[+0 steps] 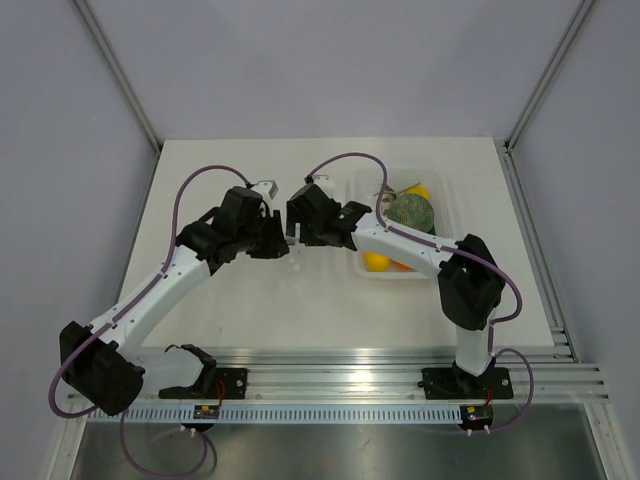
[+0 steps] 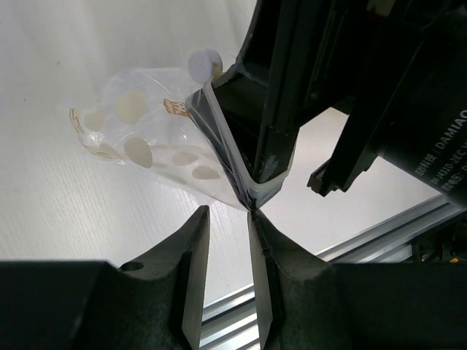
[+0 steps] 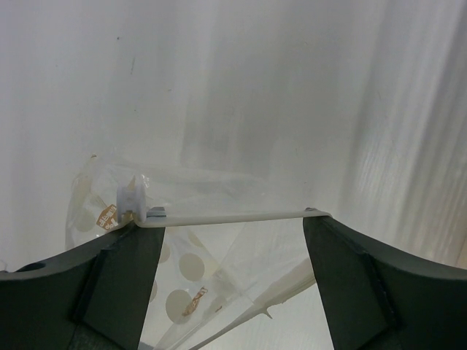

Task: Place the food in the zip-top bag and seal the zipper
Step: Open the zipper of the food storage bag at the center of the board.

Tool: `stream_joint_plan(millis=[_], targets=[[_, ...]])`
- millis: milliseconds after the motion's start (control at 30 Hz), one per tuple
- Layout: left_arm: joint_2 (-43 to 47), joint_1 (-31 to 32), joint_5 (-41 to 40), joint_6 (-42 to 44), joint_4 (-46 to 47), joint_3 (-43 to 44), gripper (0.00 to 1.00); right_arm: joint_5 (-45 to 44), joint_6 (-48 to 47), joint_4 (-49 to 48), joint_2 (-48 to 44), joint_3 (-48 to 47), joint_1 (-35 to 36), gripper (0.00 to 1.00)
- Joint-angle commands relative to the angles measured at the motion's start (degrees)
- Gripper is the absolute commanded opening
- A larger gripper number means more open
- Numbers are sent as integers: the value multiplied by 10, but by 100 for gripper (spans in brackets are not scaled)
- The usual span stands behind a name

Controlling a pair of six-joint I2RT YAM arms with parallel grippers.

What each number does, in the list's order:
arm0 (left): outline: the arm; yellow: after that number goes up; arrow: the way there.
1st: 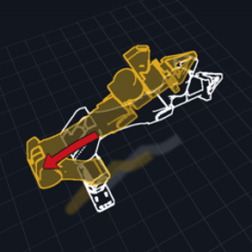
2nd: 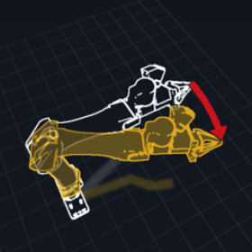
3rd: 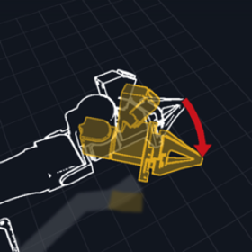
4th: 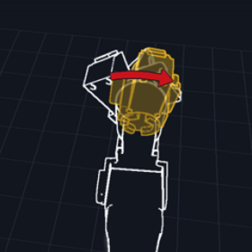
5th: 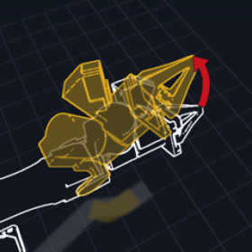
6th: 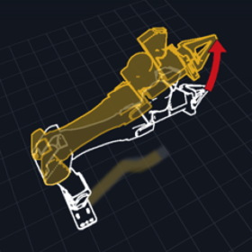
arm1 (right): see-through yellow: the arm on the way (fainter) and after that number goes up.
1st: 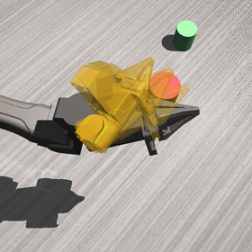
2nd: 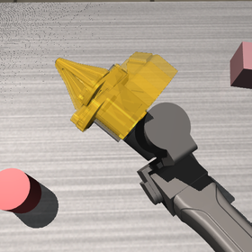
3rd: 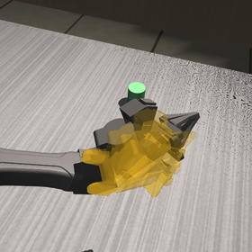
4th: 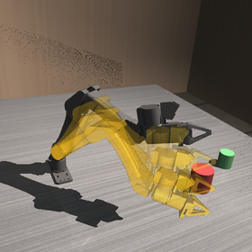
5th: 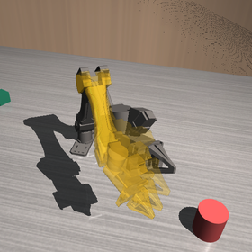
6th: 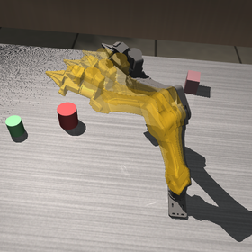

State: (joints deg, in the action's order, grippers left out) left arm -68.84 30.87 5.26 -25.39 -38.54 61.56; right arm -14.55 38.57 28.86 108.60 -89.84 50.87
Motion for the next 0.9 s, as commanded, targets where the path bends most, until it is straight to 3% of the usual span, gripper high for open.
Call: stream_joint_plan(millis=[0,133,167,233,300,400,433,567,633,733,767,867], targets=[[-5,-3,-18,7,6,29,30,-14,-17,41,18,-20,1,92],[-5,-3,-27,13,1,33,28,-11,-23,40,21,-22,1,91],[-5,-3,-27,16,0,34,23,-9,-24,40,24,-23,0,91],[-5,-2,-28,16,0,33,14,-4,-26,38,25,-23,-1,75],[-5,-3,-26,16,0,31,12,-1,-25,34,27,-22,-2,53],[-5,-3,-27,17,1,30,12,6,-24,27,25,-18,-2,42],[-5,-3,-26,16,0,30,11,6,-23,26,24,-17,-2,28],[-3,-3,-28,18,0,26,11,2,-21,24,22,-14,-2,0],[-3,-3,-28,18,1,26,10,3,-22,24,21,-12,-3,0],[-3,-2,-28,17,1,25,10,7,-21,17,17,-6,-3,24],[-3,-3,-28,17,2,24,10,8,-21,15,14,-4,-4,42],[-3,-3,-26,17,3,24,10,11,-24,6,5,4,-3,52]])
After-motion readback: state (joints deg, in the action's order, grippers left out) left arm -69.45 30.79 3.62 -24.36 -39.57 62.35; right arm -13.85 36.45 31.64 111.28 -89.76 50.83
